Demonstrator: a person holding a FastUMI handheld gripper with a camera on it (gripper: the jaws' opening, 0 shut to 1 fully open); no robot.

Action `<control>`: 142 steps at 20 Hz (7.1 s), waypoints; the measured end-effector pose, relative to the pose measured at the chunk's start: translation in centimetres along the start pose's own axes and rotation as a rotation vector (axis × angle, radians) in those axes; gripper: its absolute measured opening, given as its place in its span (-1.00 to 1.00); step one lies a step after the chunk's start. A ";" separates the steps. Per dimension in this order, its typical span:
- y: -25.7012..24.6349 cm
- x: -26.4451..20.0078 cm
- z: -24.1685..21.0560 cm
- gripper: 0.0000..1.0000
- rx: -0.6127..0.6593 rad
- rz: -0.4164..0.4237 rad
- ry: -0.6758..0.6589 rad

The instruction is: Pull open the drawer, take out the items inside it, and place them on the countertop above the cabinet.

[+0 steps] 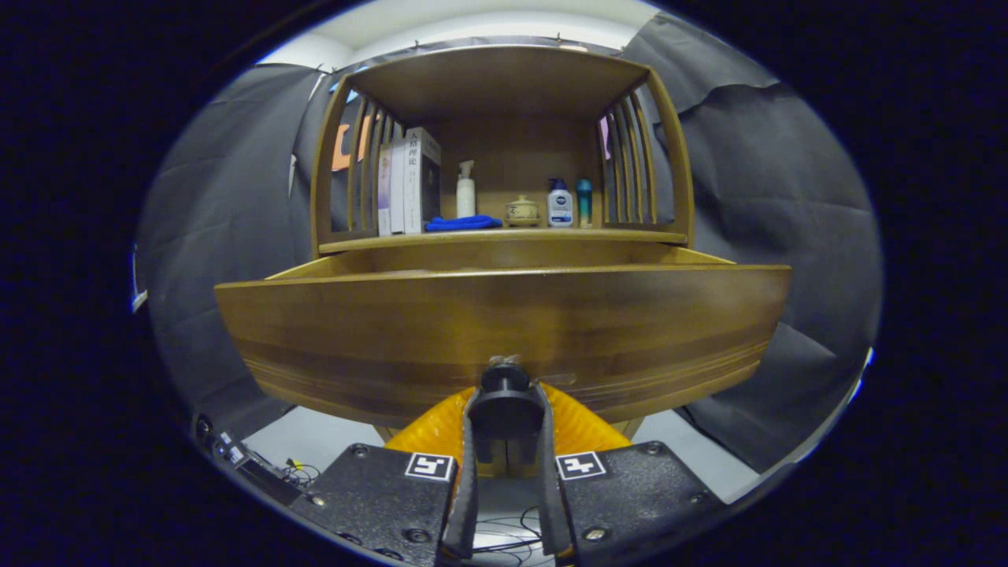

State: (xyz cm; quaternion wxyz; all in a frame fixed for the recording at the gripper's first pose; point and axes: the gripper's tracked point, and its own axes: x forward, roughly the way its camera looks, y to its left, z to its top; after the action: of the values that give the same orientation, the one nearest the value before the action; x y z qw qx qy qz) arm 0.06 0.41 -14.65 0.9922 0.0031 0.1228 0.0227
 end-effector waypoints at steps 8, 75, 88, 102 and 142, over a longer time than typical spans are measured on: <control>0.4 -0.7 -0.5 -0.16 -0.045 0.026 0.008; 1.6 11.0 12.5 -0.10 -0.025 0.043 0.885; 2.5 18.6 24.7 -0.10 -0.038 0.014 0.748; 0.9 25.3 24.0 -0.11 -0.059 -0.052 0.787; 3.0 -1.6 20.9 0.99 -0.050 0.120 -0.359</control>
State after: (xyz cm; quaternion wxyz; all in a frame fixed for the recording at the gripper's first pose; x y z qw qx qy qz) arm 3.48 3.33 6.01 0.9948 -0.0101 -0.0571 0.0838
